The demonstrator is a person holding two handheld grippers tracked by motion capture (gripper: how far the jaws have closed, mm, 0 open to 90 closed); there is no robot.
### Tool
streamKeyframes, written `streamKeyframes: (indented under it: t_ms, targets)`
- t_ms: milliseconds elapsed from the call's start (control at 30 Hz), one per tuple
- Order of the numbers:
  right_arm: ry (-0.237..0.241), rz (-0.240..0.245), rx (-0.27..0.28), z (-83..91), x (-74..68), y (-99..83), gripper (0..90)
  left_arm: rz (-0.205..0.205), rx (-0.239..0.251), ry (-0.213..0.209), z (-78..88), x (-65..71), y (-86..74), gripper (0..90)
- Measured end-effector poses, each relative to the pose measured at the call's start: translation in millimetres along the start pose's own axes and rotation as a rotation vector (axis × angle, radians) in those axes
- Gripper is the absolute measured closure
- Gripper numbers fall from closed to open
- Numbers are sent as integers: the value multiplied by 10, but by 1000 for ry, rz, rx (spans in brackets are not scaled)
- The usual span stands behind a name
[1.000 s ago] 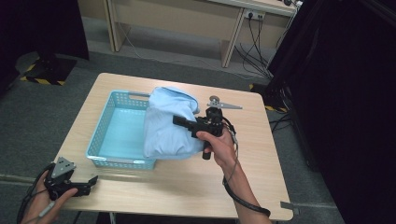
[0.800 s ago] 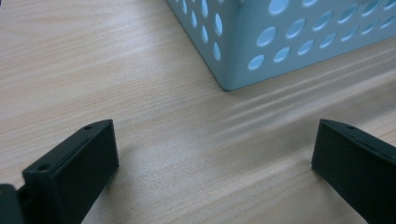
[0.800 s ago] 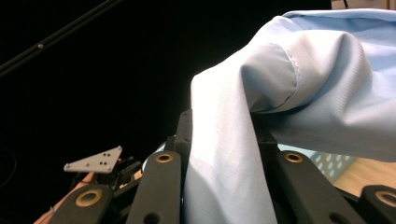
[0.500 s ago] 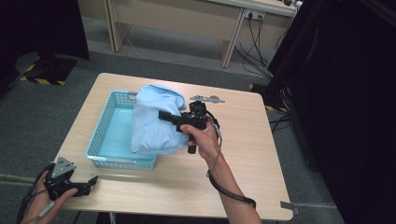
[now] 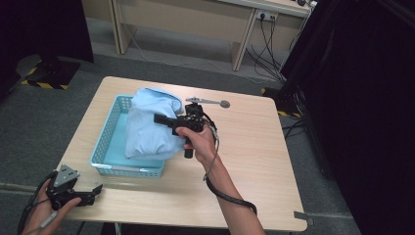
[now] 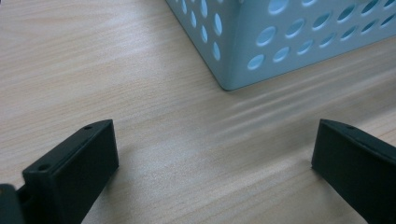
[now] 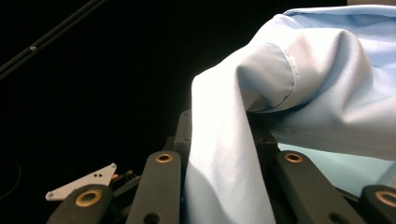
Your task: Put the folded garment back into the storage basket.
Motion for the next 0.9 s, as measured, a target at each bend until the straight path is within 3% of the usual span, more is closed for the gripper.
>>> streamKeyframes:
  t_ms: [533,900]
  targets:
    - [-33,-22,-37,-403,35,-41,718,-2,0,-2,1,-1,-1,0]
    - [-61,-41,-76,-735,82,-169,717,-4,0,-4,2,-3,-1,0]
Point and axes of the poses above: each handheld gripper's, and its own axes: z roughly backward along the jaws, y roughly out of its top, x roughly to its right, the point moved 5 cm from there along -z, roughly forward along the jaws, and after that the axes turned 4 degrees about z, right-handed, at the moved point
